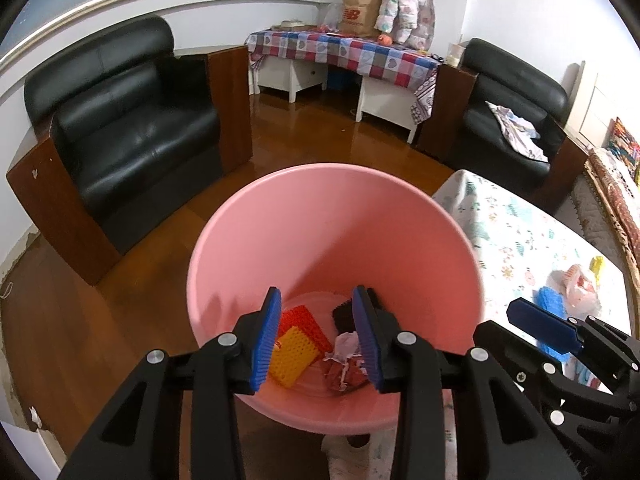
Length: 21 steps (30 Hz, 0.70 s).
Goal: Collect trash
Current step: 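Move both open grippers away from the bucket over the table trash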
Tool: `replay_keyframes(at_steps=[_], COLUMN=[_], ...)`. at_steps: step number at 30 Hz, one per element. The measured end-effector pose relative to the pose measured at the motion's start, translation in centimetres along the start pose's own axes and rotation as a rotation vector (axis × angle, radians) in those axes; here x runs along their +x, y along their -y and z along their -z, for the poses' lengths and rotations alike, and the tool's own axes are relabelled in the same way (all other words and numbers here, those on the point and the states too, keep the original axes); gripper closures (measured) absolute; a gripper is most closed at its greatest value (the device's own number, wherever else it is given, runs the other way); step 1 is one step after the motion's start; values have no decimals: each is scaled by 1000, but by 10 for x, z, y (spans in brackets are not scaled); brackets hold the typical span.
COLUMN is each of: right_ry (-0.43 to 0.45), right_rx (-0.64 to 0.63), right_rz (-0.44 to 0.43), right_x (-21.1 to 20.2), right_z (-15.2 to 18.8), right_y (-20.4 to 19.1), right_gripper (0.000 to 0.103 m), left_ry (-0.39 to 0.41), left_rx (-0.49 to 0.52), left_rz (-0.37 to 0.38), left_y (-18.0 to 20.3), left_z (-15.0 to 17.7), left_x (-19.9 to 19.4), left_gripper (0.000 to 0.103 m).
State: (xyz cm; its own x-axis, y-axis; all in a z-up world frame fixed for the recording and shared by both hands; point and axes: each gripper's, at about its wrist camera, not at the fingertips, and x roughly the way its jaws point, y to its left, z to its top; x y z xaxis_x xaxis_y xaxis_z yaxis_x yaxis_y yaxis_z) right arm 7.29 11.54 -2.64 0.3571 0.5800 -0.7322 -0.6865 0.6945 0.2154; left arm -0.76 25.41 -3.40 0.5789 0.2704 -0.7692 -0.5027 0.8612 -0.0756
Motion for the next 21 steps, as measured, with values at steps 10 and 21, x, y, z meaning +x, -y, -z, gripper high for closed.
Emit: replay_keyframes(at_steps=[10,21], right_ry=[46,94], right_rx=[47,147], right_rz=[28,86], right_x=[-41,-80], right_z=[21,44], right_y=[22,65], right_gripper=[65,65], left_ry=[14,8], left_rx=[64,152], left_rz=[43,91], left_y=[39,86], left_z=[8,24], left_x=[-23,-37], left_gripper=[67,67])
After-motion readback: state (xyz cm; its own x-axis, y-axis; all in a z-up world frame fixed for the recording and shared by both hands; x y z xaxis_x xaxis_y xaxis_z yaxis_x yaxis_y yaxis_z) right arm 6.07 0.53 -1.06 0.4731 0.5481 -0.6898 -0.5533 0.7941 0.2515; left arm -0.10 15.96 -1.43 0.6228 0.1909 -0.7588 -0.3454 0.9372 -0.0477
